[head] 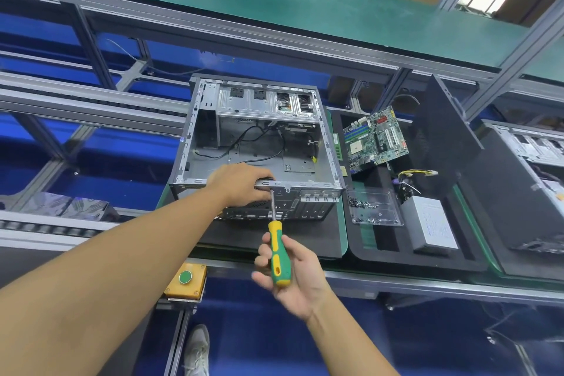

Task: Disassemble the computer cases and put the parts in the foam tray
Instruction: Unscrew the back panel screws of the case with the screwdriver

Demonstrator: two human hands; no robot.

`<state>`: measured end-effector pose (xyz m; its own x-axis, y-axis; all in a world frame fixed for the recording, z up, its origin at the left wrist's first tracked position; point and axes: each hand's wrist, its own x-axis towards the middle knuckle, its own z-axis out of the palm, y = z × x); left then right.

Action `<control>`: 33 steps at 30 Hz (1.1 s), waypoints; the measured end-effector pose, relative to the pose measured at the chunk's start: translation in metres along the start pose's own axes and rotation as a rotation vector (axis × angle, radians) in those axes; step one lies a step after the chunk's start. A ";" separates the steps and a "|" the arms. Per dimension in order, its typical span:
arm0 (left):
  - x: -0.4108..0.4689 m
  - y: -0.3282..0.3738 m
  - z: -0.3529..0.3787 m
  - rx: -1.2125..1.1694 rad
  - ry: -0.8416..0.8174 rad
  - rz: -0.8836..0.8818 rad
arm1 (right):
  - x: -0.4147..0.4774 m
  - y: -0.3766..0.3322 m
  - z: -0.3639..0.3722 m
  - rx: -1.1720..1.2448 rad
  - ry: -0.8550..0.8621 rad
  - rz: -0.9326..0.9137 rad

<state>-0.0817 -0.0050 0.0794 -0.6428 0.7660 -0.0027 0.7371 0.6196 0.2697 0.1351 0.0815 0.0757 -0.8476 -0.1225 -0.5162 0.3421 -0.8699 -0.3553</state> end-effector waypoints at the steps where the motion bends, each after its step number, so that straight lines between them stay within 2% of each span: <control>1: 0.000 0.000 0.000 -0.002 0.002 0.004 | 0.000 0.001 0.000 -0.069 0.005 0.000; 3: 0.000 0.000 0.000 -0.004 0.000 0.005 | -0.001 0.003 0.000 -0.213 0.086 -0.051; 5: -0.001 0.001 0.000 -0.004 -0.005 -0.001 | -0.001 0.008 0.001 -0.458 0.244 -0.177; 9: 0.000 0.001 0.001 -0.005 -0.010 0.000 | 0.000 0.017 0.003 -1.434 0.628 -0.431; 10: 0.000 0.001 0.001 -0.004 -0.011 -0.001 | 0.001 0.019 0.003 -1.592 0.694 -0.471; 11: 0.000 0.000 0.001 -0.004 -0.015 -0.005 | 0.002 0.022 0.004 -1.622 0.724 -0.492; 12: 0.000 0.000 0.002 -0.006 -0.022 -0.012 | 0.002 0.020 0.004 -1.522 0.688 -0.479; 13: 0.000 0.000 0.002 -0.006 -0.026 -0.017 | 0.004 0.017 0.004 -1.223 0.617 -0.423; 15: 0.000 0.000 0.003 0.004 -0.024 -0.023 | 0.004 0.007 0.003 -0.444 0.377 -0.160; 16: 0.000 0.000 0.003 0.010 -0.022 -0.024 | 0.002 0.006 0.001 -0.160 0.256 -0.054; 17: 0.001 0.000 0.003 0.015 -0.022 -0.026 | 0.001 0.007 -0.005 0.017 0.184 -0.015; 20: 0.000 0.000 0.002 0.010 -0.026 -0.034 | 0.001 0.011 -0.015 0.212 0.032 0.006; 22: 0.000 -0.001 0.002 0.011 -0.024 -0.033 | -0.001 0.010 -0.014 0.184 0.020 -0.010; 24: 0.000 -0.001 0.001 0.017 -0.022 -0.031 | 0.000 0.011 -0.010 -0.015 0.105 -0.064; 26: 0.001 -0.001 0.001 0.018 -0.022 -0.032 | 0.001 0.018 -0.004 -0.414 0.300 -0.186; 29: 0.000 -0.001 0.002 0.019 -0.018 -0.028 | 0.001 0.026 -0.001 -1.295 0.654 -0.463; 30: 0.000 0.000 0.002 0.022 -0.012 -0.027 | 0.000 0.025 -0.001 -1.486 0.729 -0.538; 31: 0.000 0.000 0.002 0.022 -0.008 -0.027 | 0.000 0.025 0.000 -1.536 0.753 -0.565; 32: 0.000 0.000 0.001 0.021 -0.004 -0.027 | -0.002 0.023 0.002 -1.416 0.706 -0.545; 33: 0.000 0.001 0.001 0.019 -0.003 -0.029 | -0.002 0.019 0.004 -1.126 0.624 -0.476</control>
<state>-0.0809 -0.0046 0.0784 -0.6631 0.7484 -0.0134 0.7223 0.6445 0.2508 0.1414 0.0630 0.0731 -0.7559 0.5697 -0.3224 0.4670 0.1241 -0.8755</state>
